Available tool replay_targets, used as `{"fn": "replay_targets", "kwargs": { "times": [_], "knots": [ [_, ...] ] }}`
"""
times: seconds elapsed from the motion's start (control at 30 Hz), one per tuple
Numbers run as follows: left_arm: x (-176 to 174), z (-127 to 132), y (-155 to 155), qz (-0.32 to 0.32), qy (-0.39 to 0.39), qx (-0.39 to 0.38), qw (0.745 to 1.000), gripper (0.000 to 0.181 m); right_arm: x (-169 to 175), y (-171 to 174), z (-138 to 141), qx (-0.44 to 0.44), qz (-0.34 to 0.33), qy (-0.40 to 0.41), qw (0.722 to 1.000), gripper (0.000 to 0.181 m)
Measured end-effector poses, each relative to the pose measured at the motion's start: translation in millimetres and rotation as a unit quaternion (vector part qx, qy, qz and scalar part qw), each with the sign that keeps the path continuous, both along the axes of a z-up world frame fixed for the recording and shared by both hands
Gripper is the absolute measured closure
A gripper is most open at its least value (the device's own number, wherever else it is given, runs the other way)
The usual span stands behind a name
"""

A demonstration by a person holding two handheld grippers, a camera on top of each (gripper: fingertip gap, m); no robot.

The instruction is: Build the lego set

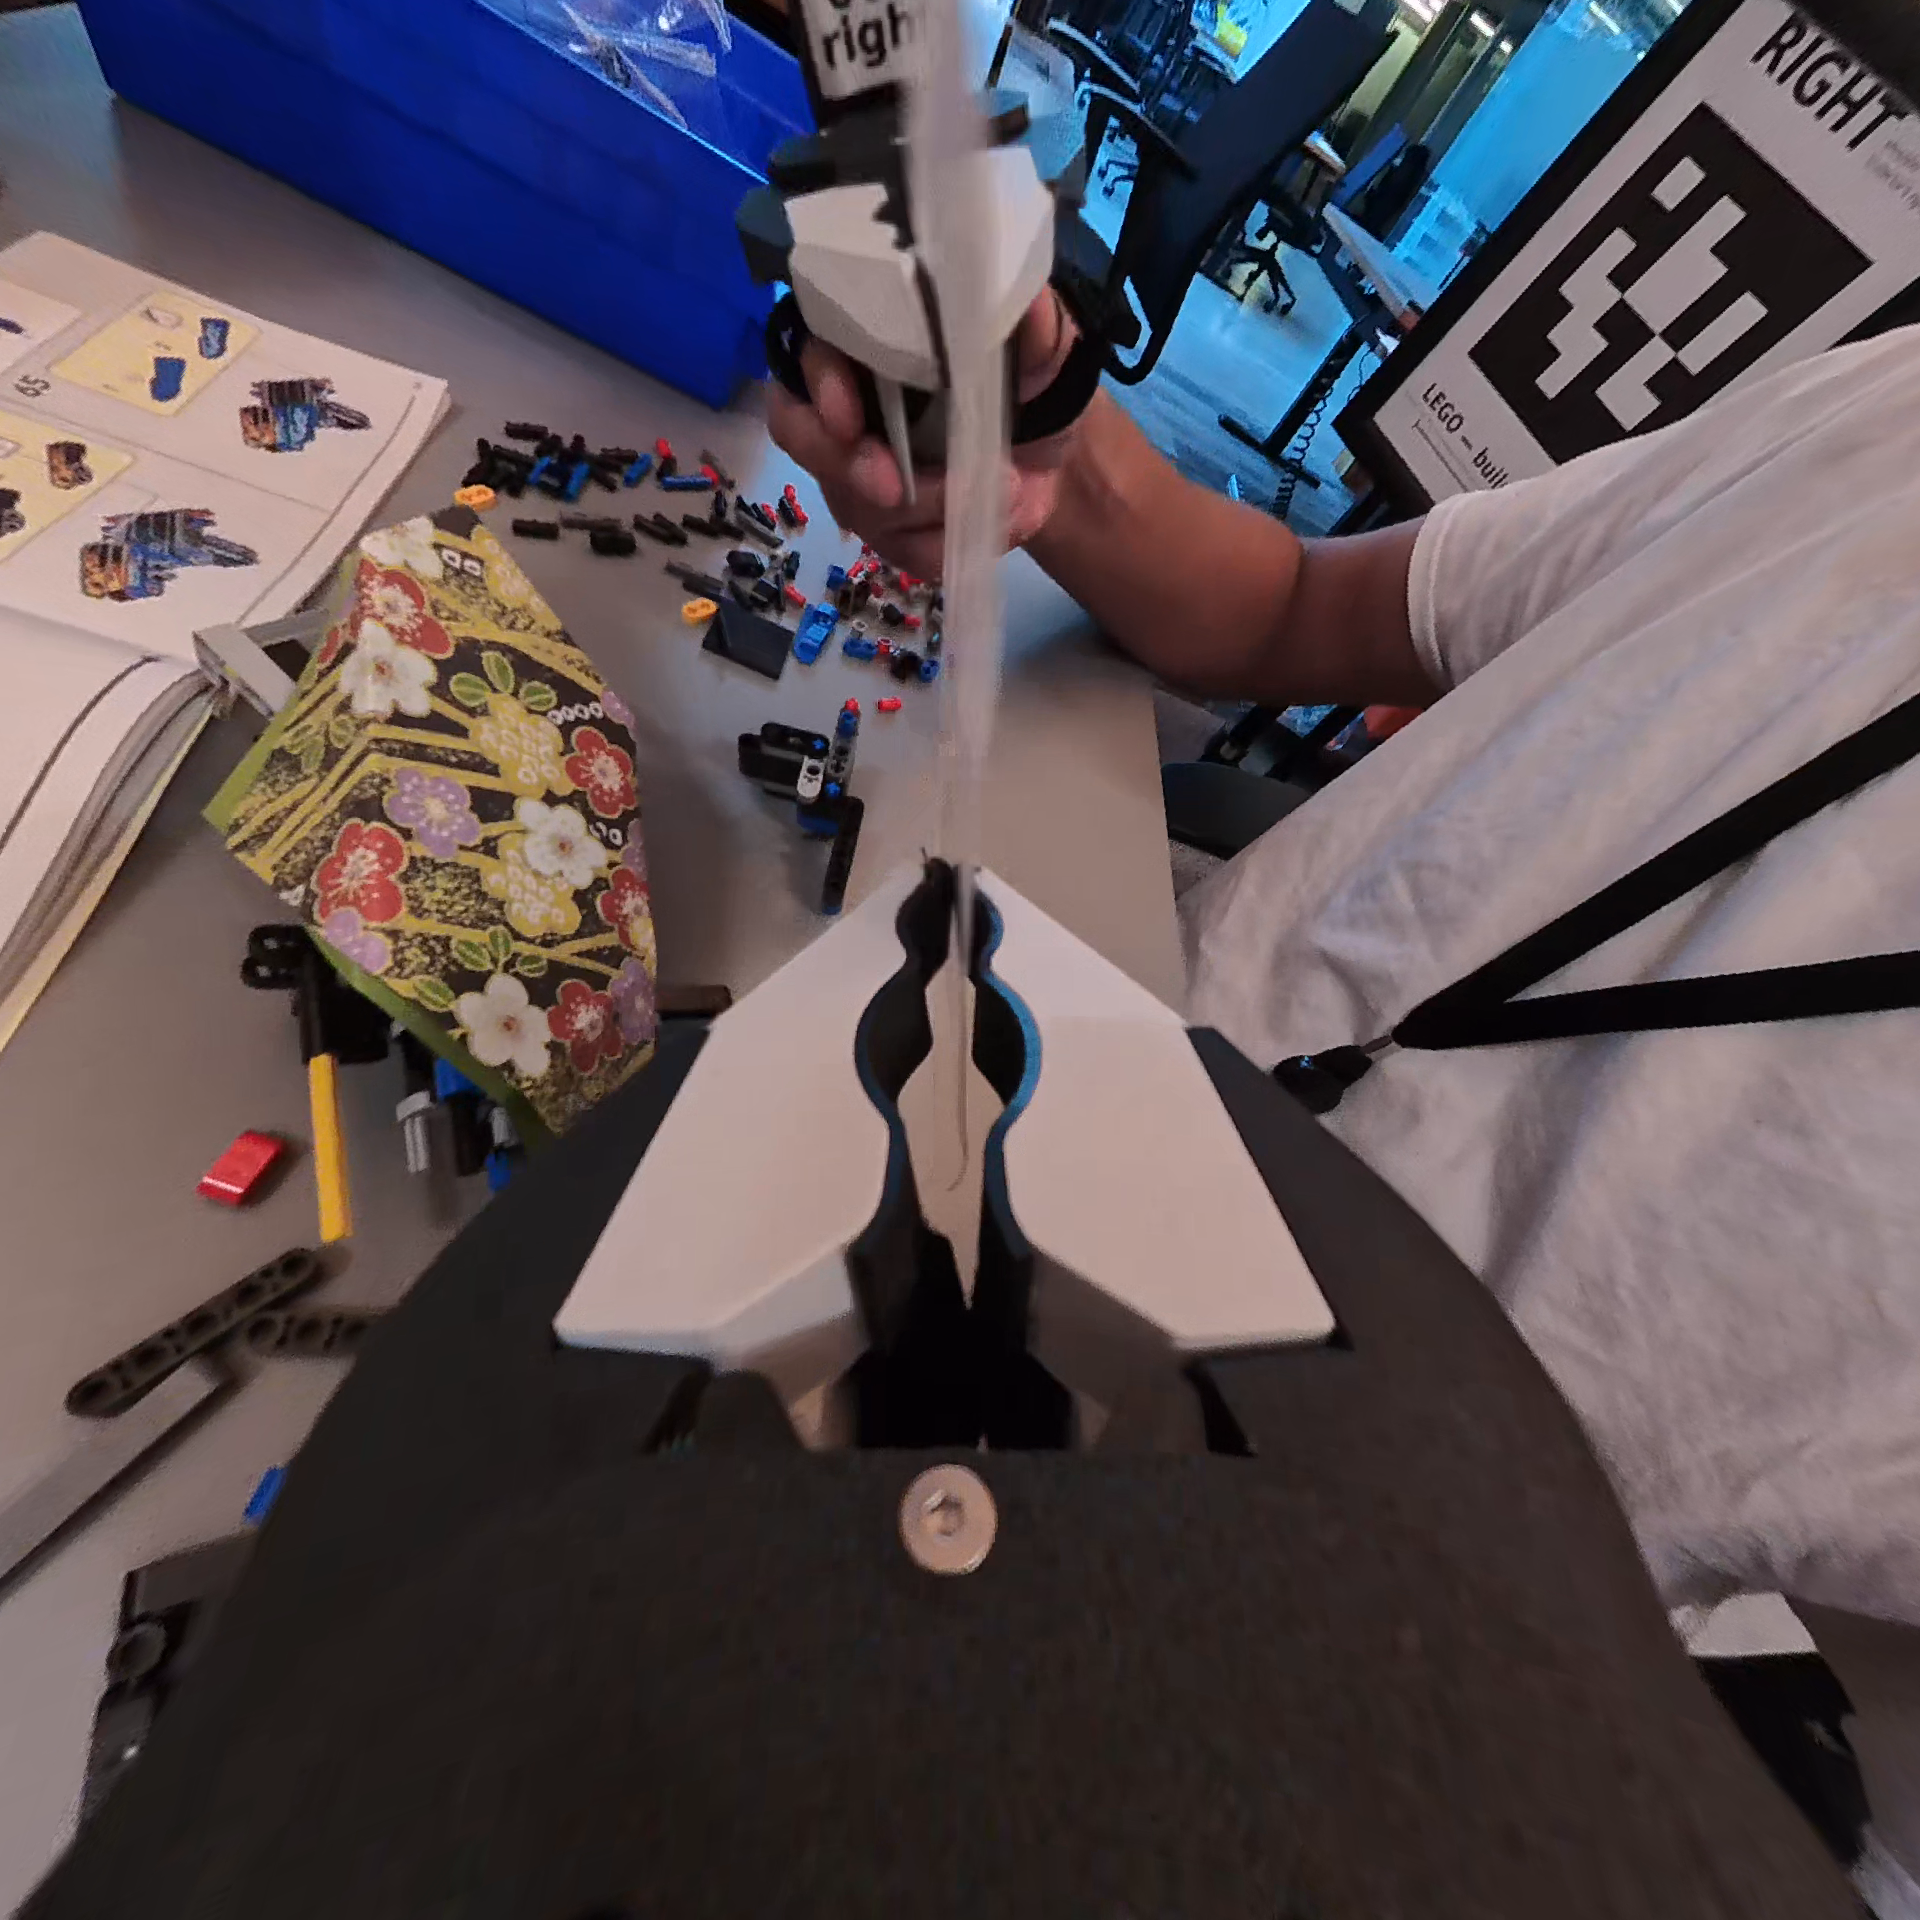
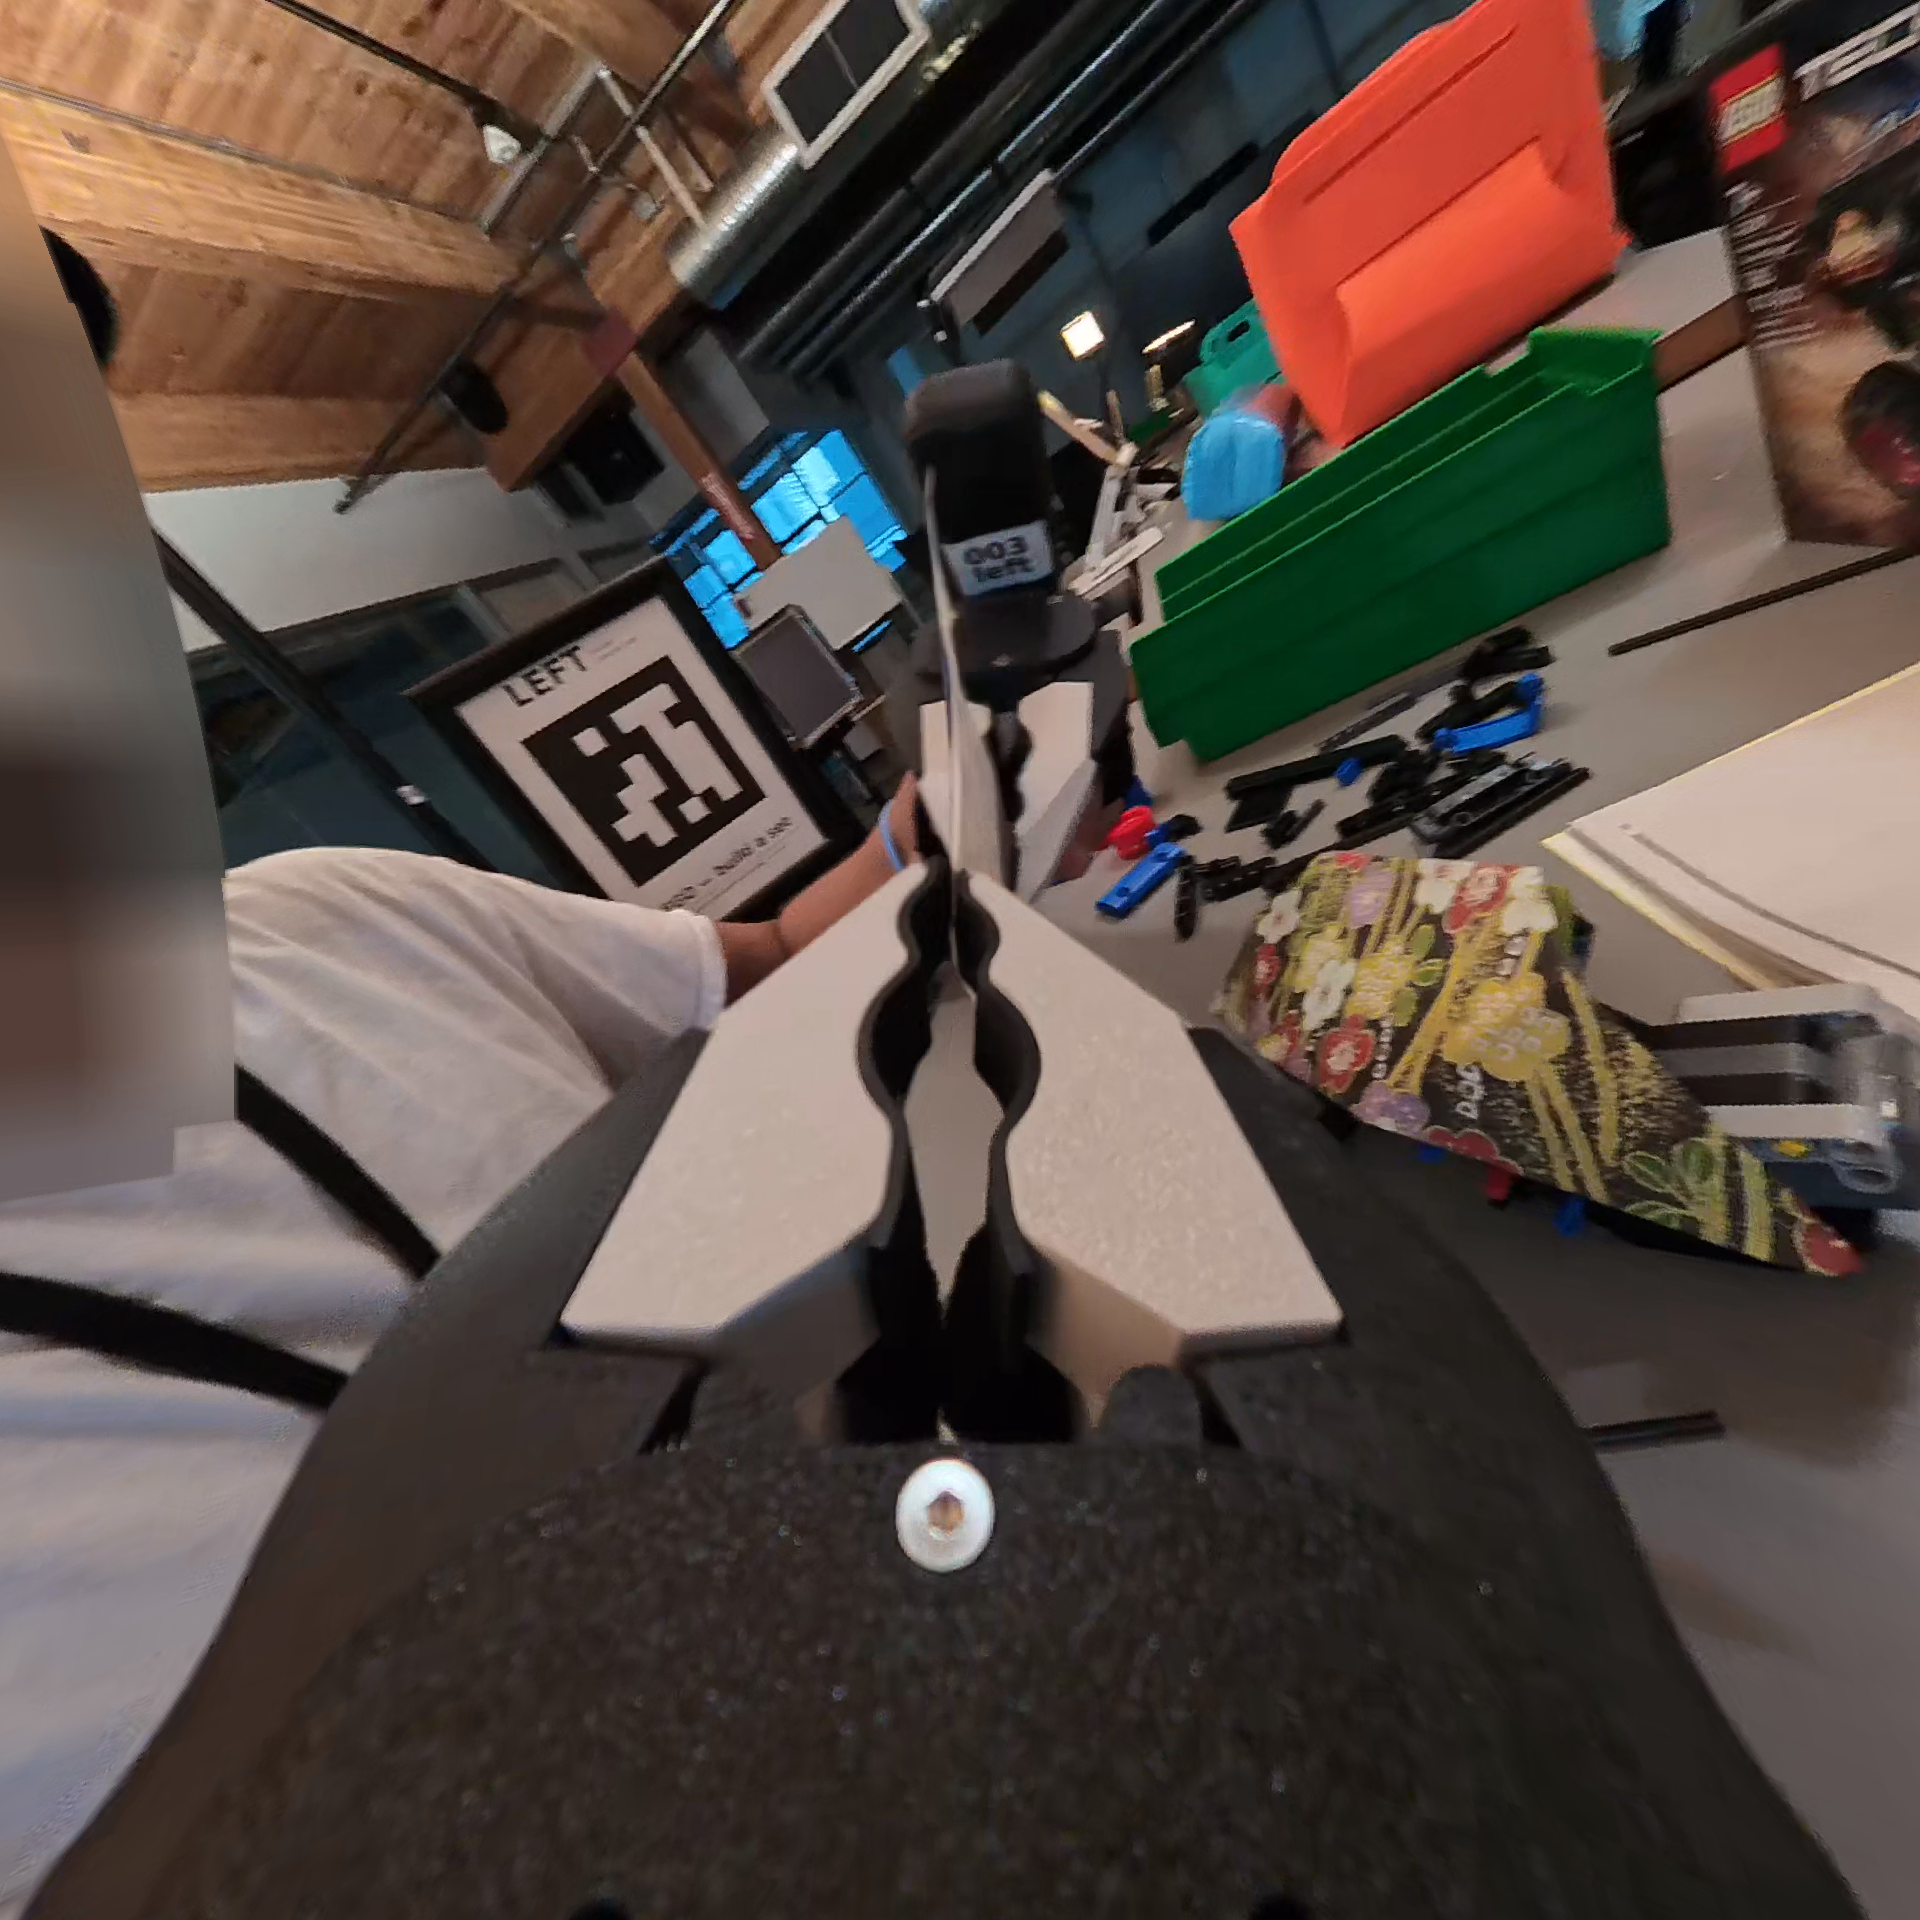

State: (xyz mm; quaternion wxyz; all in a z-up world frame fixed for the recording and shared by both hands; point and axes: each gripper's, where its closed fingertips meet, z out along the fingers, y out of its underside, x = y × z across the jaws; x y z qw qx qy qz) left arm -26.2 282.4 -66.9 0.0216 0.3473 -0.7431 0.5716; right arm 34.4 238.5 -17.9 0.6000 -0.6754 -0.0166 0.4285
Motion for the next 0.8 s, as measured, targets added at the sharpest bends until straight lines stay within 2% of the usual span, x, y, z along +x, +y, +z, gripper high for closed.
{"fn": "replay_targets", "kwargs": {
  "times": [0.07,0.17,0.2,0.27,0.43,0.5,0.57,0.63,0.8],
  "knots": [
    [1,6,5,0.014,-0.016,-0.003,1.0,0.181,2,3,1,0.006,-0.016,0.006,1.0,0.181],
    [15,21,24,0.09,-0.06,-0.034,0.994,0.139,16,7,11,0.033,-0.064,0.055,0.996,0.181],
    [20,22,29,0.117,-0.076,-0.044,0.989,0.131,21,7,16,0.047,-0.08,0.073,0.993,0.181],
    [29,21,28,0.162,-0.101,-0.079,0.978,0.125,27,3,29,0.085,-0.092,0.121,0.985,0.181],
    [35,22,-16,0.16,-0.117,-0.125,0.972,0.121,21,-7,56,0.159,-0.069,0.195,0.965,0.181],
    [33,34,-37,0.133,-0.115,-0.16,0.971,0.117,18,-10,60,0.178,-0.081,0.183,0.963,0.181],
    [35,45,-48,0.12,-0.077,-0.226,0.964,0.117,15,-19,69,0.213,-0.081,0.165,0.96,0.181],
    [37,47,-50,0.114,-0.046,-0.27,0.955,0.119,17,-27,77,0.231,-0.086,0.141,0.959,0.181],
    [40,25,-30,0.189,-0.061,-0.222,0.955,0.122,33,-41,87,0.246,-0.128,0.092,0.956,0.181]
  ]
}}
